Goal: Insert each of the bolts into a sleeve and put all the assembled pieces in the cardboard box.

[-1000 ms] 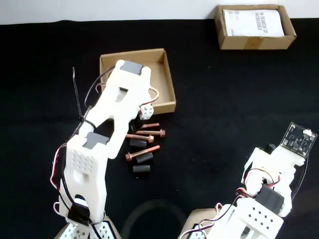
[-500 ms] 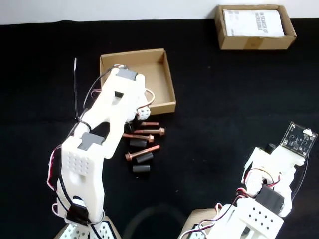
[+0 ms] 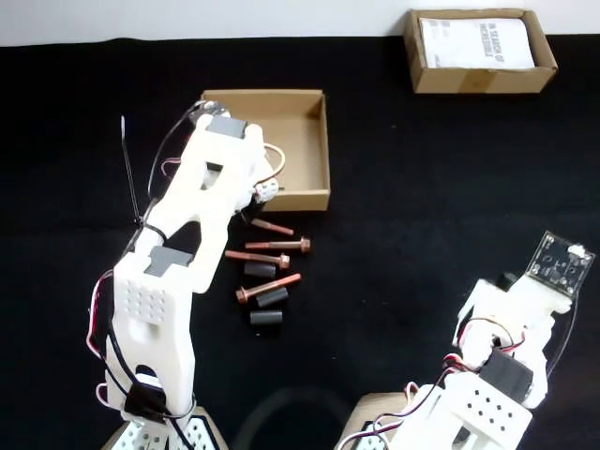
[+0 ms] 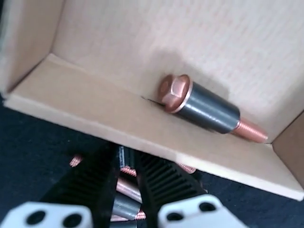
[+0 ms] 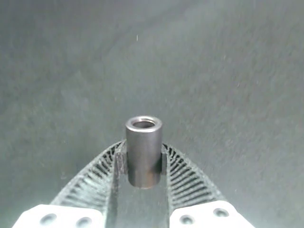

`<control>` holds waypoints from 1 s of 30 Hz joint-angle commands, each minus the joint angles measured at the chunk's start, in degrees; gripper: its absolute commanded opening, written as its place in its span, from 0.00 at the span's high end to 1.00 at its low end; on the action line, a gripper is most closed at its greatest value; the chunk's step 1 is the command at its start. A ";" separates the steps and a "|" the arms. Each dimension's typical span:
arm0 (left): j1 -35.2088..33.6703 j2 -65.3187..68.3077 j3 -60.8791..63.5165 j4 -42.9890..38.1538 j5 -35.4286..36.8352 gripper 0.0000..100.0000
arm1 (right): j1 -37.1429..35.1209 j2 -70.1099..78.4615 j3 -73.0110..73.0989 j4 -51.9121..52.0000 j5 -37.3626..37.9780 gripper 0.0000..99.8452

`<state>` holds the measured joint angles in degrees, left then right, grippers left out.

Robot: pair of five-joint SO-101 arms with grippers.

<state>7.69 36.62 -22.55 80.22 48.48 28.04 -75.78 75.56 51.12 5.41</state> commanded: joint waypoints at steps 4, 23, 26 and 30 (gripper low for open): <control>1.27 -0.66 -2.42 -3.43 4.48 0.99 | -0.57 -1.10 1.36 -0.92 0.70 0.99; 6.81 -0.57 -1.98 4.40 7.91 0.80 | -0.66 -1.10 1.27 -1.01 0.79 0.99; 5.32 -0.48 -1.89 4.31 7.91 0.82 | -0.66 -1.10 1.36 -1.01 0.79 0.99; 3.21 -0.40 -1.63 4.04 7.74 0.83 | -0.66 -1.10 1.36 -1.01 0.79 0.99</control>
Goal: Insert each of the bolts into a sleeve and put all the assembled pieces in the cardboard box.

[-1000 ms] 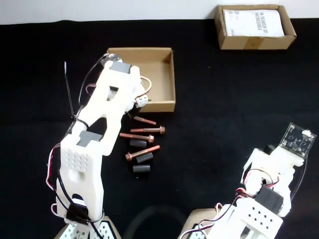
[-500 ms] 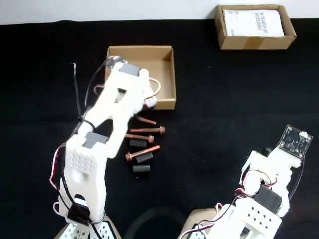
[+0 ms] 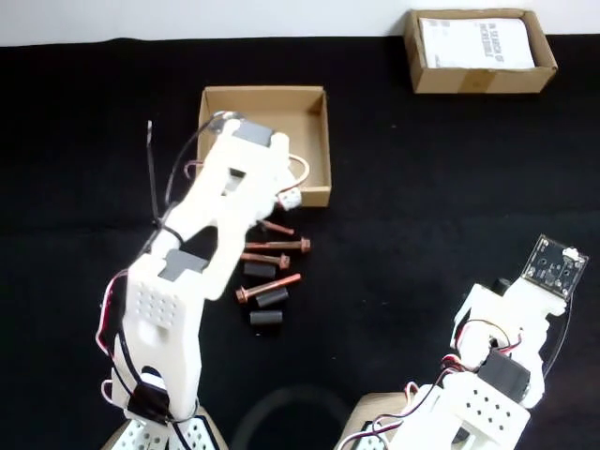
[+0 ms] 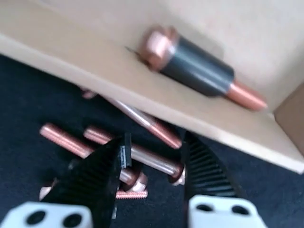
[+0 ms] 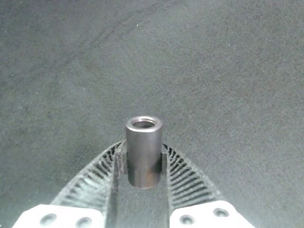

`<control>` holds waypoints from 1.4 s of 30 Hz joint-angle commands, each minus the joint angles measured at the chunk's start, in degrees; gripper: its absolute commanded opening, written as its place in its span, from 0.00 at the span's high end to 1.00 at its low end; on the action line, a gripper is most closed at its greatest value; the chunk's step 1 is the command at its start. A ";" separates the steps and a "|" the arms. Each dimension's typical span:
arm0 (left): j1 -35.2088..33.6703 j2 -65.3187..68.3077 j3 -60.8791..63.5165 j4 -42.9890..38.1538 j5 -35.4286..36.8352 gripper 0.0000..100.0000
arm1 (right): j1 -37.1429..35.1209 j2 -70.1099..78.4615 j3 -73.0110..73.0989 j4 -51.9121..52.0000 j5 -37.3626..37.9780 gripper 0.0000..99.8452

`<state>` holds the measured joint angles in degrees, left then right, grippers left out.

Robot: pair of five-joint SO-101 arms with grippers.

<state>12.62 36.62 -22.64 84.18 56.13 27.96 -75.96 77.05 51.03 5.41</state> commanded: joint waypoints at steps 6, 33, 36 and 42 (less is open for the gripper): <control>-2.95 3.38 0.04 0.00 0.26 0.83 | -0.66 -0.92 -0.22 -0.92 0.79 0.99; -12.62 10.51 -4.44 0.44 2.11 0.83 | -0.66 -0.92 -0.22 -0.92 0.79 0.99; -13.93 10.51 -4.44 0.44 2.20 0.85 | -0.75 -0.92 -0.22 -0.92 0.79 0.99; -16.04 10.42 -4.35 0.53 1.93 0.99 | -3.47 -0.92 -0.48 -0.92 0.70 0.99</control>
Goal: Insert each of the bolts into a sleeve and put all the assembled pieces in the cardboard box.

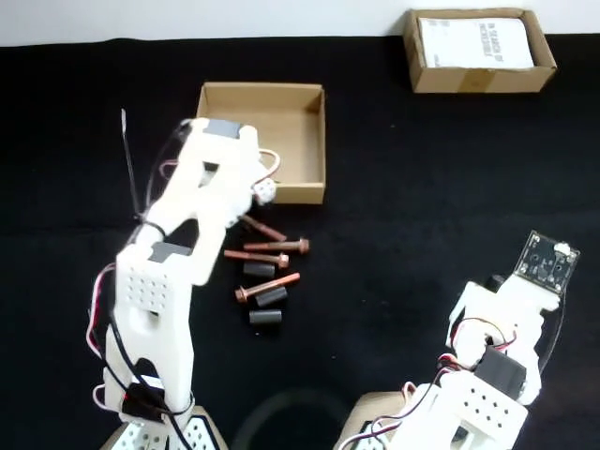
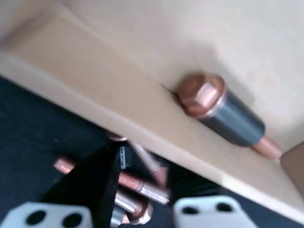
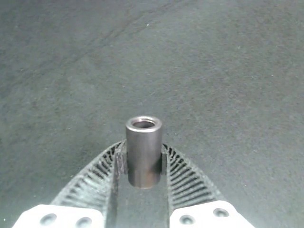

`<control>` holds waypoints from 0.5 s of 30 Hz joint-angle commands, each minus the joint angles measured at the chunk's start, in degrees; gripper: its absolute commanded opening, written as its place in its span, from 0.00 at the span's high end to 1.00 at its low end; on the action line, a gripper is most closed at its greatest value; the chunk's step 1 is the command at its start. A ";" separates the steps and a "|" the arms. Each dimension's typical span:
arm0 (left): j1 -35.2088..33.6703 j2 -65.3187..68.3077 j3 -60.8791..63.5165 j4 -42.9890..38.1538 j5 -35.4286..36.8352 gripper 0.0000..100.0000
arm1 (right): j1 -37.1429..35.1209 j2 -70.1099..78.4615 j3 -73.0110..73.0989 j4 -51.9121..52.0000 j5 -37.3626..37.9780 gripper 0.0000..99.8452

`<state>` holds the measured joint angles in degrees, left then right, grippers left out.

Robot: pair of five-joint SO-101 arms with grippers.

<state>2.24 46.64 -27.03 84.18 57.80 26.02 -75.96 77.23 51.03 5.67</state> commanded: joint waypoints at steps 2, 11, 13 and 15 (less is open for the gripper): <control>-5.67 0.40 0.13 0.70 0.26 0.99 | -2.24 -0.92 -0.84 -1.01 0.44 0.99; -5.41 0.48 0.13 1.32 0.26 0.99 | -2.24 -0.92 -0.40 -2.51 0.44 0.99; -4.79 0.48 0.13 1.32 0.18 0.99 | -2.42 -0.92 -0.48 -2.51 0.44 0.99; -3.74 0.13 0.04 1.49 0.18 0.99 | -2.68 -0.92 -0.48 -2.51 0.35 0.99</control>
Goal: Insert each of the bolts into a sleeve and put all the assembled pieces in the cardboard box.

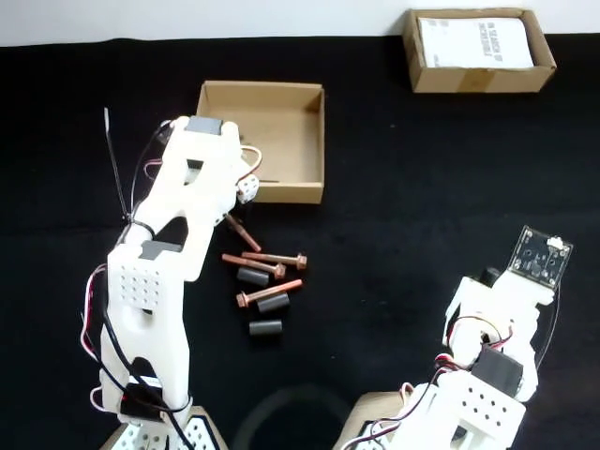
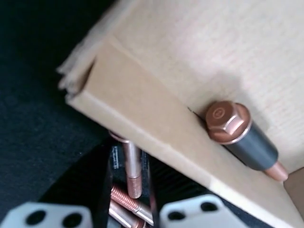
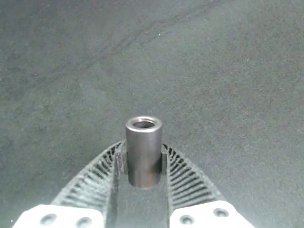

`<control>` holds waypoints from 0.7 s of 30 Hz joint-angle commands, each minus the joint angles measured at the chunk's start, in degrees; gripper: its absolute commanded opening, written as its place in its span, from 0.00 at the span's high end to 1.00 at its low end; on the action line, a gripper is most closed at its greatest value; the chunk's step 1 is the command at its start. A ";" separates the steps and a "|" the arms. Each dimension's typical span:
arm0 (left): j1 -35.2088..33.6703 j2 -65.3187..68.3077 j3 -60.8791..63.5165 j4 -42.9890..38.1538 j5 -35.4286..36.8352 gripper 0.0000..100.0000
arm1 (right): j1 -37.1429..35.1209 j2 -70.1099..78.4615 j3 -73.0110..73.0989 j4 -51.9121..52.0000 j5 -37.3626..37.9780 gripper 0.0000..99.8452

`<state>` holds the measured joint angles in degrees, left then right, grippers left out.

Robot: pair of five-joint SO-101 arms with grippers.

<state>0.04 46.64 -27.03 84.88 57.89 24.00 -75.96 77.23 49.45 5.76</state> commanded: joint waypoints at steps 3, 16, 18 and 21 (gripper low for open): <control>0.66 -0.04 -2.51 3.25 -0.26 0.99 | -3.82 -0.92 -0.40 -0.92 -0.09 0.99; 6.20 -0.04 -29.14 15.47 -9.32 0.99 | -19.74 -1.01 -6.37 -3.82 -8.09 0.99; 6.64 -0.04 -31.78 15.65 -11.34 0.99 | -21.67 -1.01 -8.04 -3.74 -10.64 0.99; 8.22 -1.71 -34.07 15.65 -15.30 0.99 | -25.54 -1.01 -9.36 -3.47 -12.66 0.99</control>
<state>6.11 47.43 -57.27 99.91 45.49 1.67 -75.96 71.78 46.90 -4.70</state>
